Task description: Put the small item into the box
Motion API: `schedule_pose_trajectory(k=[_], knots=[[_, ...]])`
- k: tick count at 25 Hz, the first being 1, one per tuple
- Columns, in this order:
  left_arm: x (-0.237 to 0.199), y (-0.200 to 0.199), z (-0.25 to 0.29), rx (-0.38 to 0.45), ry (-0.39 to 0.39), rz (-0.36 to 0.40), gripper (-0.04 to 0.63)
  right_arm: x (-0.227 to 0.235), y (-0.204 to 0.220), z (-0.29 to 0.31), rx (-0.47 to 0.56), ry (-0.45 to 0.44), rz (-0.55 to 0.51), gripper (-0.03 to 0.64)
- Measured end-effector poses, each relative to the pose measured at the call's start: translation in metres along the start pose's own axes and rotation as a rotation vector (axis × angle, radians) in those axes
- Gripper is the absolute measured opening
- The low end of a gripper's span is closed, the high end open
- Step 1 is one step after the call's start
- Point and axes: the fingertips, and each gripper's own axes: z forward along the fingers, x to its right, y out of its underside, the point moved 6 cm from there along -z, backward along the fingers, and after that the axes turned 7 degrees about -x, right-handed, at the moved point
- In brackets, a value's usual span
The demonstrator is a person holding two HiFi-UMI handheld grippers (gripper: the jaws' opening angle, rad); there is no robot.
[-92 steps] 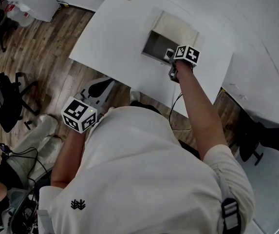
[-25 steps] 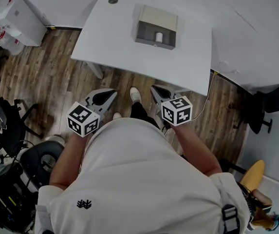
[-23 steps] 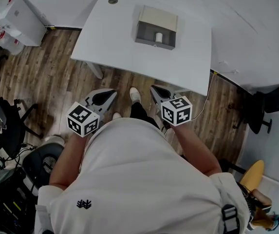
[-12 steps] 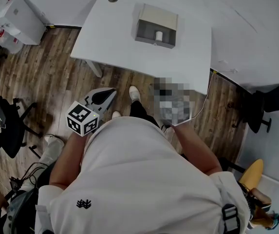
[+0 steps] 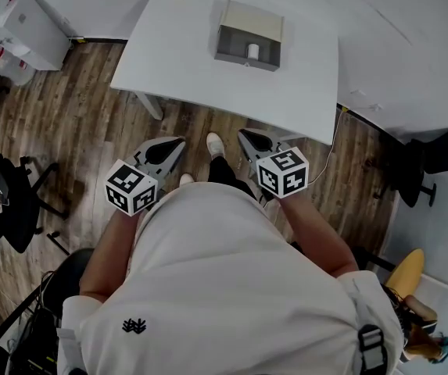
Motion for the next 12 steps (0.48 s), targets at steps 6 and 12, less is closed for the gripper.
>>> schedule_pose_trajectory(k=[6, 12], knots=[[0.002, -0.003, 0.0, 0.014, 0.016, -0.003, 0.008, -0.003, -0.002, -0.006, 0.008, 0.008, -0.008, 0.006], [0.002, 0.001, 0.01, -0.001, 0.025, -0.001, 0.008, 0.004, -0.001, -0.008, 0.018, 0.009, -0.013, 0.006]])
